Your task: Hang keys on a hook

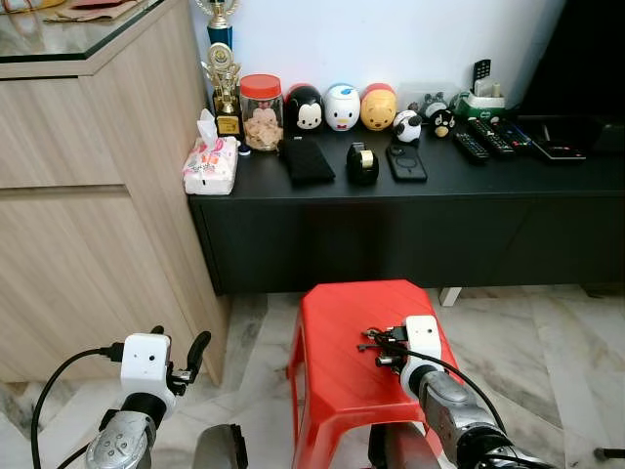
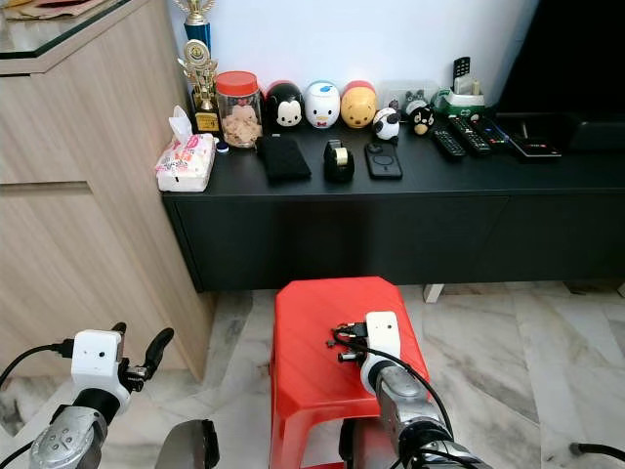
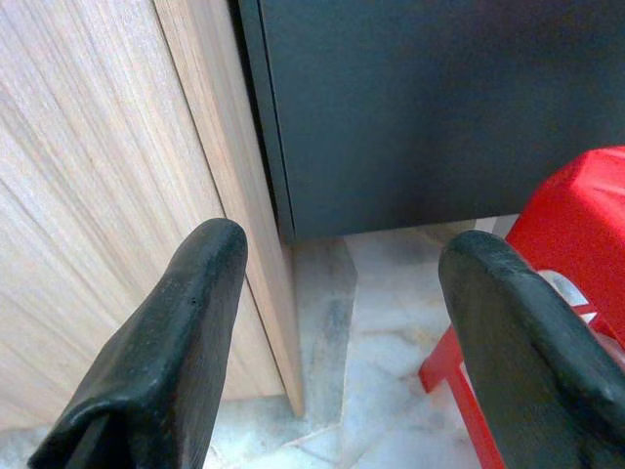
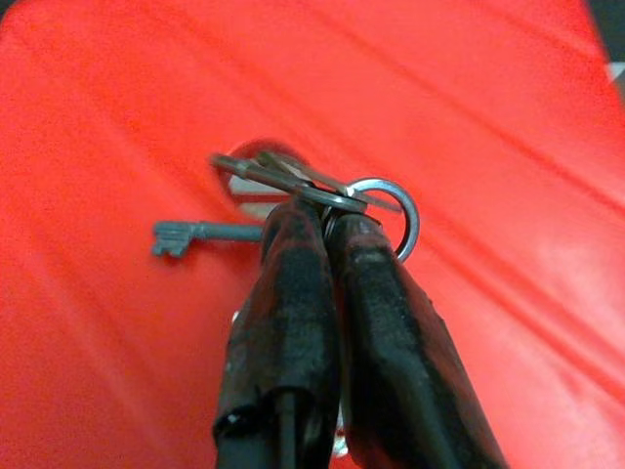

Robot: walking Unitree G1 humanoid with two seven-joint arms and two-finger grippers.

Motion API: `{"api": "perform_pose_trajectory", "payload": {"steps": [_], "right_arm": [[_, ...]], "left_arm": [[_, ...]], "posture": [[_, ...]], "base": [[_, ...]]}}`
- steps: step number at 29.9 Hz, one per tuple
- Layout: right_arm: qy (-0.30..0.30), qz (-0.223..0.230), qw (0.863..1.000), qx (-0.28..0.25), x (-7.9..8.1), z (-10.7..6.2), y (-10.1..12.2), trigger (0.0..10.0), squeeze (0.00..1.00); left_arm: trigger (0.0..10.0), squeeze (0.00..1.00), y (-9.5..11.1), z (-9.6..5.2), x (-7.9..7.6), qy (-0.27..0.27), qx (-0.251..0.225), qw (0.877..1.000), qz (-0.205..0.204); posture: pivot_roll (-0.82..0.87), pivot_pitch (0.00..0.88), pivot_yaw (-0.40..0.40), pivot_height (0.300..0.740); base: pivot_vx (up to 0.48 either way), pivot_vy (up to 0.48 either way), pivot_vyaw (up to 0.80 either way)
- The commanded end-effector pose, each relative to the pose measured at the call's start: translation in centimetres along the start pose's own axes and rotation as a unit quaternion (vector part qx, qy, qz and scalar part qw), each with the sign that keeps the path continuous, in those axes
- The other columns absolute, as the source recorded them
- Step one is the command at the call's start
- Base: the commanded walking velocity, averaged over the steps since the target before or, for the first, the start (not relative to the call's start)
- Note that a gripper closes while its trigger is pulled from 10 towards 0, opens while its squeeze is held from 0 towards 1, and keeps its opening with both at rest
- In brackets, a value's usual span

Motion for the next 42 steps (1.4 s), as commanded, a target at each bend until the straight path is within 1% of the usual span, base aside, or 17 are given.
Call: {"api": "perform_pose_trajectory", "payload": {"steps": [1,14,19,23,25,26,27,28,29,30,32,34,35,38,40,41,42], "right_arm": [[-0.004,0.011,0.999,-0.044,-0.3,0.1,2.0,0.0,0.00],[0.010,-0.002,0.991,-0.136,-0.8,-0.8,4.5,0.0,0.00],[0.053,-0.010,0.973,-0.223,-0.5,-2.5,7.0,0.0,0.00],[0.084,0.148,0.940,-0.296,-0.5,-4.5,9.8,0.0,0.00],[0.077,0.170,0.940,-0.285,-0.8,-4.6,9.8,0.0,0.00],[0.049,0.107,0.963,-0.242,-1.0,-4.0,8.6,0.0,0.00],[0.049,0.107,0.963,-0.242,-1.0,-4.0,8.6,0.0,0.00],[0.051,0.048,0.969,-0.238,-0.6,-4.1,8.3,0.0,0.00],[0.055,0.038,0.968,-0.241,-0.5,-4.2,8.3,0.0,0.00],[0.050,0.132,0.956,-0.257,-0.9,-4.3,9.2,0.0,0.00],[0.047,0.333,0.910,-0.244,-1.7,-3.9,10.0,0.0,0.00],[0.050,0.335,0.915,-0.221,-1.5,-3.6,9.7,0.0,0.00],[0.051,0.306,0.926,-0.213,-1.1,-3.6,9.6,0.0,0.00],[0.068,0.347,0.913,-0.206,-0.1,-3.7,10.0,0.0,0.00],[0.060,0.312,0.927,-0.197,0.2,-3.7,10.1,0.0,0.00],[0.040,0.093,0.967,-0.234,0.9,-4.3,11.3,0.0,0.00],[0.035,0.019,0.967,-0.251,1.2,-4.5,11.6,0.0,0.00]], "left_arm": [[10.0,0.00,0.1,0.3,0.3,0.005,-0.003,1.000,0.004],[10.0,0.00,0.1,1.4,0.3,0.014,-0.009,1.000,-0.001],[10.0,0.00,0.2,2.0,0.5,0.024,-0.016,1.000,-0.005],[10.0,0.00,0.4,2.5,0.6,0.031,-0.024,0.999,-0.008],[10.0,0.00,0.4,2.8,0.6,0.034,-0.025,0.999,-0.009],[10.0,0.00,0.5,2.9,0.6,0.035,-0.027,0.999,-0.010],[10.0,0.00,0.5,2.9,0.6,0.035,-0.027,0.999,-0.010],[10.0,0.00,0.6,3.1,0.5,0.034,-0.029,0.999,-0.010],[10.0,0.00,0.6,3.2,0.4,0.034,-0.030,0.999,-0.011],[10.0,0.00,0.6,3.2,0.4,0.034,-0.031,0.999,-0.011],[10.0,0.00,0.7,3.4,0.5,0.035,-0.033,0.999,-0.011],[10.0,0.00,0.8,3.5,0.5,0.035,-0.035,0.999,-0.010],[10.0,0.00,0.8,3.5,0.5,0.035,-0.035,0.999,-0.010],[10.0,0.00,0.7,3.6,0.6,0.037,-0.036,0.999,-0.010],[10.0,0.00,0.8,3.6,0.7,0.039,-0.038,0.998,-0.010],[10.0,0.00,0.7,3.6,0.7,0.041,-0.039,0.998,-0.010],[10.0,0.00,0.7,3.6,0.7,0.041,-0.039,0.998,-0.010]], "posture": [[0.08,0.000,-0.058,0.570],[0.06,0.000,-0.071,0.570],[0.05,0.000,-0.083,0.570],[0.04,0.000,-0.091,0.570],[0.04,0.000,-0.092,0.570],[0.03,0.000,-0.091,0.570],[0.03,0.000,-0.091,0.570],[0.03,0.000,-0.092,0.570],[0.03,0.000,-0.092,0.570],[0.04,0.000,-0.091,0.570],[0.04,0.000,-0.091,0.570],[0.04,0.000,-0.091,0.570],[0.04,0.000,-0.091,0.570],[0.05,0.000,-0.094,0.570],[0.05,0.000,-0.097,0.570],[0.05,0.000,-0.097,0.570],[0.05,0.000,-0.098,0.570]], "base": [[0.000,0.000,0.00],[0.000,0.000,0.00],[0.000,0.000,0.00],[0.000,0.000,0.00],[0.000,0.000,0.00],[0.000,0.000,0.00],[0.000,0.000,0.00],[0.000,0.000,0.00],[0.000,0.000,0.00],[0.000,0.000,0.00],[0.000,0.000,0.00],[0.000,0.000,0.00],[0.000,0.000,0.00],[0.000,0.000,0.00],[0.000,0.000,0.00],[0.000,0.000,0.00],[0.000,0.000,0.00]]}}
Point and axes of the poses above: a point about 5 cm out from each wrist's last joint towards the gripper, its own z axis pointing out of the wrist towards the gripper, its own y axis along the axis of the wrist's last joint, x = y × z, the point moved 4 cm from there along z, pointing out of the wrist towards the gripper, and after that the axes turned 3 degrees about z, right-handed, at the moved point
